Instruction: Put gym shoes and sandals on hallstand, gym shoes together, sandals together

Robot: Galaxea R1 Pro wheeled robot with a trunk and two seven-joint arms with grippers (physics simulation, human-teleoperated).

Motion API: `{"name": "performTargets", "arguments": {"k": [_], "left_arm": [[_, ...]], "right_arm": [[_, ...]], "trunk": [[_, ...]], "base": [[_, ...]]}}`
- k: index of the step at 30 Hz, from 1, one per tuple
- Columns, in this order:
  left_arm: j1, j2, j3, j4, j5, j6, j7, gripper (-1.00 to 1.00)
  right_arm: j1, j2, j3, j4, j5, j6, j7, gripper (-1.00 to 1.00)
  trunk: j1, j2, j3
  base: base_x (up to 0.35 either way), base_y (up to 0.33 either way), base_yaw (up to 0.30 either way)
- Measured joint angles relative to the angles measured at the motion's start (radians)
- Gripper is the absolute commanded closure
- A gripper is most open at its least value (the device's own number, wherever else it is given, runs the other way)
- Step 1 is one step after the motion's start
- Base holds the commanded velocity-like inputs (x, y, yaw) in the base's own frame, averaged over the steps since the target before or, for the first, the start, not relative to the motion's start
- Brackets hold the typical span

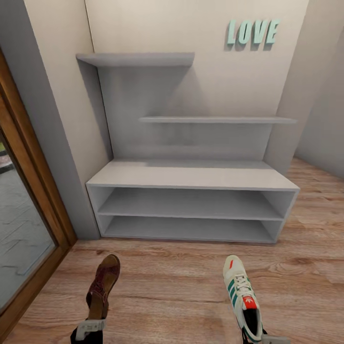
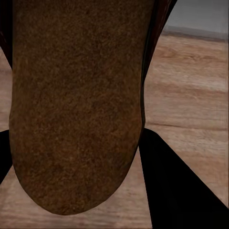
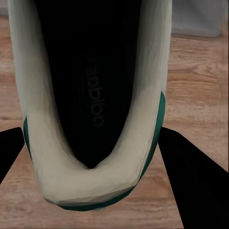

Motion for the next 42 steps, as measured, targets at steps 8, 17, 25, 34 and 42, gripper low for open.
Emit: {"name": "performTargets", "arguments": {"k": [8, 17, 25, 34, 42], "left_arm": [[-0.150, -0.007, -0.002, 0.000, -0.076, 0.220, 0.060, 1.00], [-0.328, -0.028, -0.030, 0.005, -0.098, 0.380, 0.186, 1.00], [-0.474, -0.030, -0.112, 0.004, -0.101, 0.555, 0.216, 1.00], [-0.565, -0.027, -0.152, 0.005, -0.104, 0.658, 0.217, 1.00], [-0.584, -0.030, -0.178, 0.003, -0.109, 0.709, 0.217, 1.00]], "right_arm": [[0.000, -0.067, -0.275, -0.002, -0.020, 0.000, 0.004, 1.00], [0.000, -0.116, -0.524, -0.010, -0.020, 0.008, 0.011, 1.00], [-0.001, -0.171, -0.645, -0.017, -0.033, 0.115, 0.014, 1.00], [0.000, -0.296, -0.860, -0.038, -0.171, 0.360, 0.310, 1.00], [0.000, -0.308, -0.911, -0.039, -0.182, 0.389, 0.344, 1.00]], "trunk": [[0.000, 0.000, 0.000], [0.000, 0.000, 0.000], [0.000, 0.000, 0.000], [0.000, 0.000, 0.000], [0.000, 0.000, 0.000]], "base": [[0.000, 0.000, 0.000], [0.000, 0.000, 0.000], [0.000, 0.000, 0.000], [0.000, 0.000, 0.000], [0.000, 0.000, 0.000]]}}
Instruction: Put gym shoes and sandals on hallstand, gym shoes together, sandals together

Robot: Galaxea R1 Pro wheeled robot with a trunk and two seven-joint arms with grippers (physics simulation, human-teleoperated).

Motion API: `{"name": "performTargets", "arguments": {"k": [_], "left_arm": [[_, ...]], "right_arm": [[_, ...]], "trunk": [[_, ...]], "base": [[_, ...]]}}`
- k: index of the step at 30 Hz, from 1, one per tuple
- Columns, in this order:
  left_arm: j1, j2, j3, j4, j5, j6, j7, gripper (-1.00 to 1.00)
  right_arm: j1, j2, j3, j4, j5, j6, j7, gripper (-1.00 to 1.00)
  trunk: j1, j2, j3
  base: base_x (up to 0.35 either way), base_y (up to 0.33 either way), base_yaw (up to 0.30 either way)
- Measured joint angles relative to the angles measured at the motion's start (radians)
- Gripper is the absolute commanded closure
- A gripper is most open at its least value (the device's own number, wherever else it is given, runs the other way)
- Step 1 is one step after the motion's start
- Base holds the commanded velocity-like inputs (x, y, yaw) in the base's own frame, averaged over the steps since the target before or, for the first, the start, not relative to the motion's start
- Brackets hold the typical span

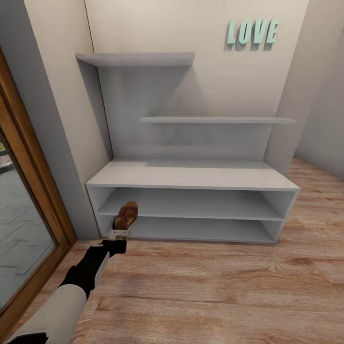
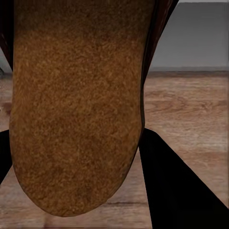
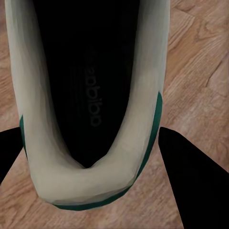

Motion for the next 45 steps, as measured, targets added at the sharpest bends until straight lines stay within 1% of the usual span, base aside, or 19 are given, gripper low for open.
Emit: {"name": "performTargets", "arguments": {"k": [4, 5, 7, 8, 13, 21, 24, 25, 27, 30, 31, 32, 41, 45], "left_arm": [[0.002, 0.000, -0.002, 0.001, -0.028, 0.006, 0.001, 1.00], [0.003, 0.000, -0.002, 0.001, -0.039, 0.005, 0.001, 1.00], [0.004, 0.000, -0.003, 0.000, -0.043, 0.004, 0.000, 1.00], [0.001, -0.001, 0.000, 0.000, -0.048, 0.008, -0.001, 1.00], [-0.005, -0.001, 0.001, 0.001, -0.055, 0.010, 0.000, 1.00], [-0.010, -0.001, 0.002, 0.001, -0.059, 0.012, 0.006, 1.00], [-0.011, -0.003, 0.003, 0.000, -0.058, 0.013, 0.038, 1.00], [-0.012, -0.004, 0.005, 0.000, -0.057, 0.017, 0.061, 1.00], [-0.013, -0.008, 0.005, 0.000, -0.055, 0.025, 0.087, 1.00], [-0.013, -0.034, 0.003, -0.001, -0.050, 0.062, 0.155, 1.00], [-0.020, -0.053, 0.001, -0.002, -0.047, 0.075, 0.180, 1.00], [-0.021, -0.057, 0.002, -0.002, -0.051, 0.078, 0.186, 1.00], [-0.024, -0.063, 0.003, -0.003, -0.052, 0.081, 0.194, 1.00], [-0.026, -0.064, 0.002, -0.004, -0.051, 0.081, 0.195, 1.00]], "right_arm": [[0.000, -0.001, -0.003, -0.006, -0.001, 0.003, 0.002, 1.00], [0.000, -0.001, -0.003, -0.030, -0.002, 0.005, 0.002, 1.00], [0.000, 0.000, -0.002, -0.049, 0.000, 0.006, 0.002, 1.00], [0.000, 0.002, -0.004, -0.077, -0.002, 0.006, 0.002, 1.00], [0.000, 0.002, -0.004, -0.096, 0.001, 0.006, 0.001, 1.00], [0.000, 0.003, -0.004, -0.099, 0.001, 0.005, 0.001, 1.00], [0.000, 0.004, -0.004, -0.099, 0.001, 0.004, 0.000, 1.00], [0.000, 0.004, -0.004, -0.099, 0.001, 0.005, 0.001, 1.00], [0.000, 0.004, -0.004, -0.099, 0.001, 0.004, 0.001, 1.00], [0.000, 0.004, -0.004, -0.099, 0.001, 0.004, 0.000, 1.00], [0.000, 0.004, -0.004, -0.099, 0.000, 0.005, 0.000, 1.00], [0.000, 0.003, -0.004, -0.099, 0.000, 0.005, 0.001, 1.00], [0.000, 0.004, -0.004, -0.098, 0.001, 0.004, 0.002, 1.00], [0.000, 0.004, -0.004, -0.095, 0.002, 0.004, 0.002, 1.00]], "trunk": [[0.000, 0.000, 0.000], [0.000, 0.000, 0.000], [0.000, 0.000, 0.000], [0.000, 0.000, 0.000], [0.019, -0.035, -0.021], [0.023, -0.037, -0.065], [0.024, -0.037, -0.081], [0.025, -0.038, -0.087], [0.026, -0.038, -0.098], [0.027, -0.039, -0.114], [0.027, -0.039, -0.115], [0.027, -0.039, -0.115], [0.027, -0.039, -0.116], [0.027, -0.039, -0.116]], "base": [[0.000, 0.000, 0.000], [0.000, 0.000, 0.000], [0.000, 0.000, 0.000], [0.000, 0.000, 0.000], [0.000, 0.000, 0.000], [0.000, 0.000, 0.000], [0.000, 0.000, 0.000], [0.000, 0.000, 0.000], [0.000, 0.000, 0.000], [0.000, 0.000, 0.000], [0.000, 0.000, 0.000], [0.000, 0.000, 0.000], [0.000, 0.000, 0.000], [0.122, 0.000, 0.000]]}}
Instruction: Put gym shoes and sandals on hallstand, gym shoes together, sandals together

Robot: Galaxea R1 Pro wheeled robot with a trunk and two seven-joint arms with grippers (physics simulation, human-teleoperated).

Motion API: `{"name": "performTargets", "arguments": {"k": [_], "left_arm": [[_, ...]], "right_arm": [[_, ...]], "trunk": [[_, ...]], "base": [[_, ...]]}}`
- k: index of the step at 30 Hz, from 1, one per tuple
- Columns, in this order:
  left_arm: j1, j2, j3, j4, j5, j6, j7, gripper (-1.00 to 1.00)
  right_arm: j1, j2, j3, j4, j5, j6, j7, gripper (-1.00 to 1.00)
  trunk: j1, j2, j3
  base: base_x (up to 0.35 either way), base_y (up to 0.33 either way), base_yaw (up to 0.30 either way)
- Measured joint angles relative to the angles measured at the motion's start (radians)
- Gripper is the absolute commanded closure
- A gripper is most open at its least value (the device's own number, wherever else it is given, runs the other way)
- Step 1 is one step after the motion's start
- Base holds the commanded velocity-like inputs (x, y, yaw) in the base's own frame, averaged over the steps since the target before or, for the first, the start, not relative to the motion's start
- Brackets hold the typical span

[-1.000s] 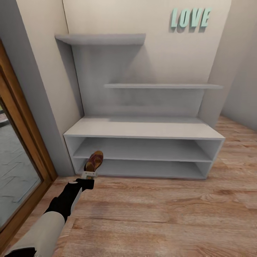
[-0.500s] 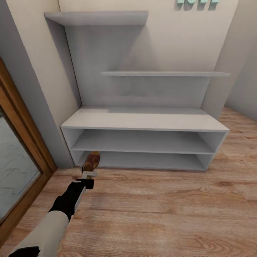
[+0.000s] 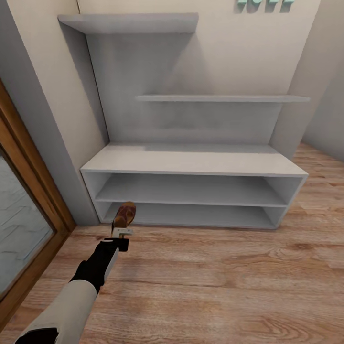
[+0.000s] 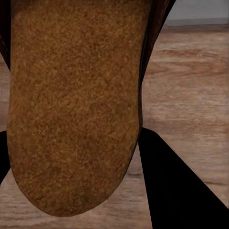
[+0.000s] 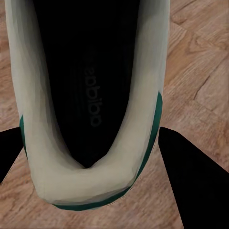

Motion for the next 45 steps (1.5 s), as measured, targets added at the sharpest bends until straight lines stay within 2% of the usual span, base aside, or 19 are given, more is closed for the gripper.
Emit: {"name": "performTargets", "arguments": {"k": [20, 45], "left_arm": [[-0.011, 0.001, 0.002, -0.019, 0.000, 0.000, 0.002, 1.00], [-0.008, 0.003, 0.003, -0.039, 0.005, 0.000, 0.002, 1.00]], "right_arm": [[0.000, 0.002, 0.002, 0.004, 0.002, 0.000, 0.000, 1.00], [0.000, 0.002, 0.002, 0.004, 0.002, 0.000, -0.001, 1.00]], "trunk": [[0.000, 0.000, 0.000], [0.000, 0.000, 0.000]], "base": [[0.321, -0.012, 0.000], [0.295, -0.164, 0.000]]}}
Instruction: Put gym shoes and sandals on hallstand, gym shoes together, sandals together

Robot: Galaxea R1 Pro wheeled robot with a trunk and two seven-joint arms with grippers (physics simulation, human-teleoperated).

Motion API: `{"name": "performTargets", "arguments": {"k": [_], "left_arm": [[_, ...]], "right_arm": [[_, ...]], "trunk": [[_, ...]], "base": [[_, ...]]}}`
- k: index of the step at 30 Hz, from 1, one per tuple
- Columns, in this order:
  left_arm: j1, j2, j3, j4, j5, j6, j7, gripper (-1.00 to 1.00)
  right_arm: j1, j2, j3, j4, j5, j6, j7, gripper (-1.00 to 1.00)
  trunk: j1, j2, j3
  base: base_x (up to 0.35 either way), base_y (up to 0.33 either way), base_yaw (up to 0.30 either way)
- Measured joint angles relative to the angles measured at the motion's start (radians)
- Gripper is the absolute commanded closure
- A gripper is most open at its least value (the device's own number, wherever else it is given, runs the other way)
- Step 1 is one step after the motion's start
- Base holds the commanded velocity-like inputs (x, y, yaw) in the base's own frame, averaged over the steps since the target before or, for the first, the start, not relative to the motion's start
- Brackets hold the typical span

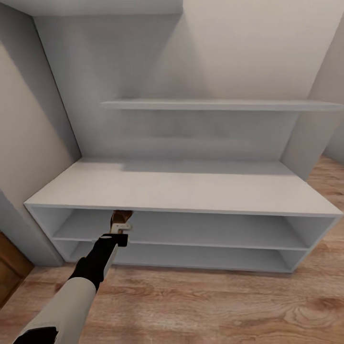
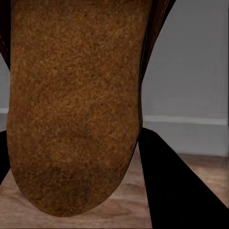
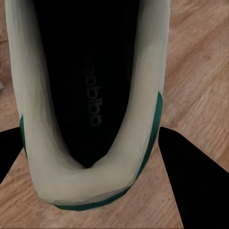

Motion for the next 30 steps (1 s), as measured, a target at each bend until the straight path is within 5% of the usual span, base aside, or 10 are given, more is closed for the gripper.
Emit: {"name": "performTargets", "arguments": {"k": [11, 30], "left_arm": [[0.001, 0.000, 0.000, -0.002, 0.000, -0.001, 0.000, 1.00], [0.003, 0.000, -0.001, -0.003, -0.001, -0.004, 0.001, 1.00]], "right_arm": [[0.000, 0.000, 0.000, 0.000, 0.000, 0.000, 0.000, 1.00], [0.000, 0.000, 0.000, 0.000, 0.000, 0.000, 0.000, 1.00]], "trunk": [[0.000, 0.000, 0.000], [0.001, 0.000, 0.000]], "base": [[0.278, -0.014, 0.000], [0.023, 0.000, 0.000]]}}
